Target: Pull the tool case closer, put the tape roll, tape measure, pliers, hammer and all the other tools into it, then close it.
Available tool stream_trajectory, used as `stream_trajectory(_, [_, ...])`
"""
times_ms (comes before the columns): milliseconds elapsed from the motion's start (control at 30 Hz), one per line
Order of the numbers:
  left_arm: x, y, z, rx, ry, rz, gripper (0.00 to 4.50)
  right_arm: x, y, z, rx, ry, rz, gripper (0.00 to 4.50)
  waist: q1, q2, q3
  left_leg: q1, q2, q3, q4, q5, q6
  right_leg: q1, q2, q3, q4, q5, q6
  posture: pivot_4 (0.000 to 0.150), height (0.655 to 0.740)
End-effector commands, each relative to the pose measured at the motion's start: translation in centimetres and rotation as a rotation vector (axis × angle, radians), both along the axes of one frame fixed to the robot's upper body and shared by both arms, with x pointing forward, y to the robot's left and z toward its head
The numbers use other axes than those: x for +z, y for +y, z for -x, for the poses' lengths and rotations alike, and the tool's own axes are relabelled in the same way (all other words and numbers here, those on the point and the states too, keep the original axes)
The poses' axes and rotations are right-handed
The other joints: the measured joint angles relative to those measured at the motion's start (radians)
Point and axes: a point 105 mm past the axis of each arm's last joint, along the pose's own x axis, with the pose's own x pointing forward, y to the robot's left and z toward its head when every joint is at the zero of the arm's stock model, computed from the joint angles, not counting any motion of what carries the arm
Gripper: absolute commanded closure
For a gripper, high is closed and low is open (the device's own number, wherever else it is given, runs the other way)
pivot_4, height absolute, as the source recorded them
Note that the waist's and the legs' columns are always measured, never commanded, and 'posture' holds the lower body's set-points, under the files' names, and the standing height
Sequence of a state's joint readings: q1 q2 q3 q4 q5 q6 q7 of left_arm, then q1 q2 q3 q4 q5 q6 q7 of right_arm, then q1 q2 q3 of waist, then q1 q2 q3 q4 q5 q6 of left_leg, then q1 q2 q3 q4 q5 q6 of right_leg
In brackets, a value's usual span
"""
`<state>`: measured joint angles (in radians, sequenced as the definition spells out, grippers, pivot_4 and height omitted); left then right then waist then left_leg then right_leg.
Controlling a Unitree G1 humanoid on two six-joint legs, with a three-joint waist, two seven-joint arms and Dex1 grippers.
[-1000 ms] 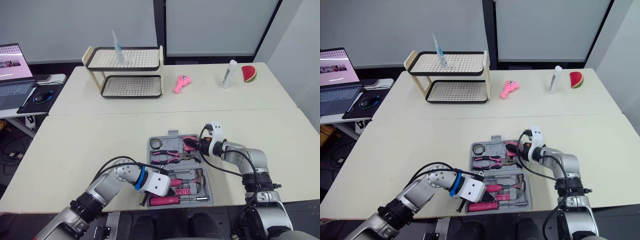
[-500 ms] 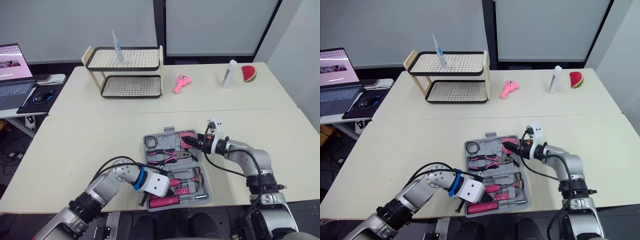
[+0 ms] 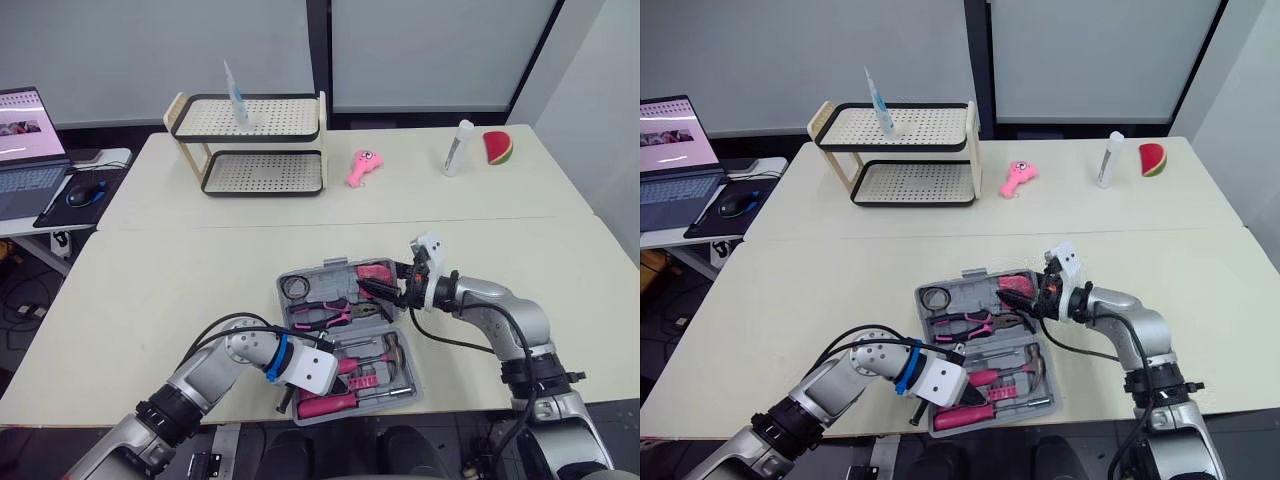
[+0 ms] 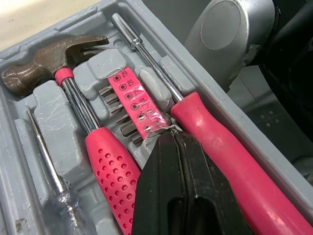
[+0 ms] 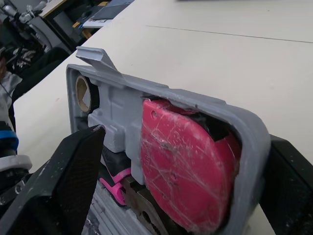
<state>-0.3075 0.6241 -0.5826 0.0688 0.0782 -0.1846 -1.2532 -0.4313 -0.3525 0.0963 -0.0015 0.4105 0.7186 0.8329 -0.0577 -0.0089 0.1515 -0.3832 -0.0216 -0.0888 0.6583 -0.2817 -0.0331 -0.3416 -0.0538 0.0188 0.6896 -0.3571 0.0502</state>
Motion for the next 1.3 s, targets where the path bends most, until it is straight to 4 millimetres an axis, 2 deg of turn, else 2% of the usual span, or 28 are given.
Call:
stream_trajectory(33, [-3.9, 3.0, 1.5, 0.047, 0.112, -0.18, 4.5, 1.5, 1.1, 1.4, 0.11, -0.103, 0.008, 0.01, 0.0, 0.0, 0.0, 0.0, 0.0, 0.0, 0.0, 0.0, 0.0, 0.0, 0.0, 0.0, 0.0, 0.0, 0.0, 0.15, 0.729])
stream_trajectory(167, [-2.6, 2.5, 0.9, 0.11, 0.104, -0.103, 4.5, 1.7, 0.8, 2.2, 0.148, -0.18, 0.083, 0.01, 0.001, 0.0, 0.0, 0.0, 0.0, -0.001, 0.0, 0.0, 0.0, 0.0, 0.0, 0.0, -0.001, 0.0, 0.0, 0.15, 0.729])
stream_trajectory(367, [1.6, 1.8, 0.4, 0.222, 0.125, 0.09, 4.5, 2.5, 0.5, 3.0, 0.155, -0.237, 0.119, 0.01, 0.001, 0.0, 0.004, -0.002, -0.001, -0.007, 0.0, 0.0, 0.0, -0.001, 0.0, -0.001, -0.001, 0.0, 0.0, 0.15, 0.729])
stream_trajectory(500, [4.6, 3.1, 1.1, 0.283, 0.169, 0.182, 4.5, 2.7, 0.5, 3.6, 0.175, -0.264, 0.154, 0.01, 0.007, 0.0, 0.007, -0.004, -0.002, -0.008, 0.001, 0.0, 0.0, -0.001, -0.001, -0.001, -0.001, 0.0, 0.0, 0.15, 0.729])
stream_trajectory(600, [5.6, 4.4, 1.4, 0.341, 0.195, 0.199, 4.5, 2.8, 0.6, 4.3, 0.187, -0.283, 0.18, 0.01, 0.014, 0.001, 0.008, -0.007, -0.003, -0.011, 0.002, 0.0, 0.0, -0.003, -0.002, -0.001, -0.002, 0.0, 0.0, 0.15, 0.729])
stream_trajectory(833, [5.2, 9.3, 2.3, 0.479, 0.254, 0.103, 4.5, 2.7, -0.2, 6.6, 0.232, -0.33, 0.29, 0.01, 0.025, 0.001, 0.01, -0.009, -0.003, -0.011, 0.002, 0.0, 0.0, -0.004, -0.001, -0.002, -0.003, 0.0, 0.0, 0.15, 0.729])
stream_trajectory(1000, [5.1, 11.7, 2.2, 0.566, 0.258, 0.068, 4.5, 3.2, -3.3, 10.4, 0.323, -0.392, 0.485, 0.01, 0.038, 0.003, 0.012, -0.011, -0.004, -0.012, 0.003, 0.0, 0.0, -0.003, -0.002, -0.002, -0.005, 0.0, 0.0, 0.15, 0.729])
stream_trajectory(1100, [4.8, 12.5, 1.9, 0.617, 0.255, 0.068, 4.5, 2.4, -5.4, 12.9, 0.409, -0.37, 0.625, 0.01, 0.041, 0.002, 0.012, -0.012, -0.005, -0.013, 0.004, 0.0, 0.0, -0.001, -0.002, -0.004, -0.008, 0.0, 0.0, 0.15, 0.729])
stream_trajectory(1167, [4.5, 12.9, 1.8, 0.65, 0.263, 0.07, 4.5, 2.3, -6.3, 14.0, 0.436, -0.344, 0.658, 0.01, 0.04, 0.001, 0.012, -0.011, -0.004, -0.013, 0.003, 0.0, 0.0, 0.0, -0.002, -0.004, -0.008, 0.0, 0.0, 0.15, 0.729])
stream_trajectory(1300, [3.5, 13.8, 1.6, 0.697, 0.261, 0.054, 4.5, 2.3, -7.8, 14.8, 0.461, -0.305, 0.711, 0.01, 0.029, 0.001, 0.012, -0.01, -0.003, -0.013, 0.003, 0.0, 0.0, 0.0, -0.001, -0.003, -0.008, 0.001, -0.001, 0.15, 0.729])
